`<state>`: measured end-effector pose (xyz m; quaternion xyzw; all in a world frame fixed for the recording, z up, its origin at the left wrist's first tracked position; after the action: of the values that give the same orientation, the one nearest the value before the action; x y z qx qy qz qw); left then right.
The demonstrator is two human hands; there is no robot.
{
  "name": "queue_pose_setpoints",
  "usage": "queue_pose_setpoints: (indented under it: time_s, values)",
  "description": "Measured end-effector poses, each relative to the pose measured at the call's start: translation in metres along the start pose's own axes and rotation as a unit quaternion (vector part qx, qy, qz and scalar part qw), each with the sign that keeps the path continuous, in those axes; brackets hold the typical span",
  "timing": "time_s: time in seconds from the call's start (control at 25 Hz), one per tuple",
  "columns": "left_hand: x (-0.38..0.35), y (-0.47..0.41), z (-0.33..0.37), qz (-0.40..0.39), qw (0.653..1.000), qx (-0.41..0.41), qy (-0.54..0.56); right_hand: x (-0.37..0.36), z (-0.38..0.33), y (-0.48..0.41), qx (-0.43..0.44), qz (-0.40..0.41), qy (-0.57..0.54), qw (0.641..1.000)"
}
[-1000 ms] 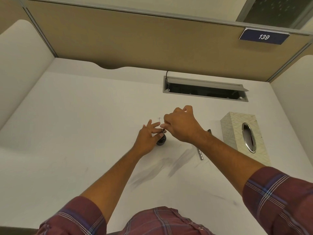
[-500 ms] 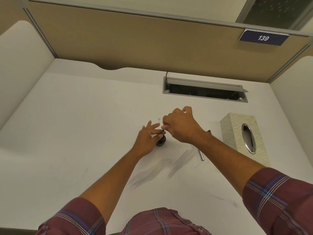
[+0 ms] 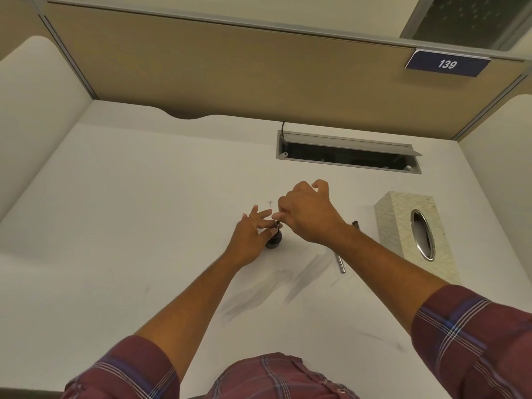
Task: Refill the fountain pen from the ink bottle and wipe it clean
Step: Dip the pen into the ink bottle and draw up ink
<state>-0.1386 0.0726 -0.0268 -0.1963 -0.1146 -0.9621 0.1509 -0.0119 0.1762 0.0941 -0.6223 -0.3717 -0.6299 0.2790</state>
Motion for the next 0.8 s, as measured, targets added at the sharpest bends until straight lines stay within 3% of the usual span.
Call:
queue_pose_setpoints:
  time_s: [0.8]
  values:
    - [0.0035, 0.0006, 0.0007, 0.006, 1.000, 0.002, 0.002, 0.0021, -0.0027, 0.0038, 0.021, -0.012, -0.030, 0.999]
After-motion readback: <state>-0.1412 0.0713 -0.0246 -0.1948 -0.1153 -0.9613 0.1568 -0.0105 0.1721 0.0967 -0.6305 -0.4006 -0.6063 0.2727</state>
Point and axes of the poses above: each hand's wrist, its own y-axis away from the middle knuckle, its own x-axis out of the back of the hand, z = x × y, the point moved 1 cm from there along -y, towards the middle knuckle
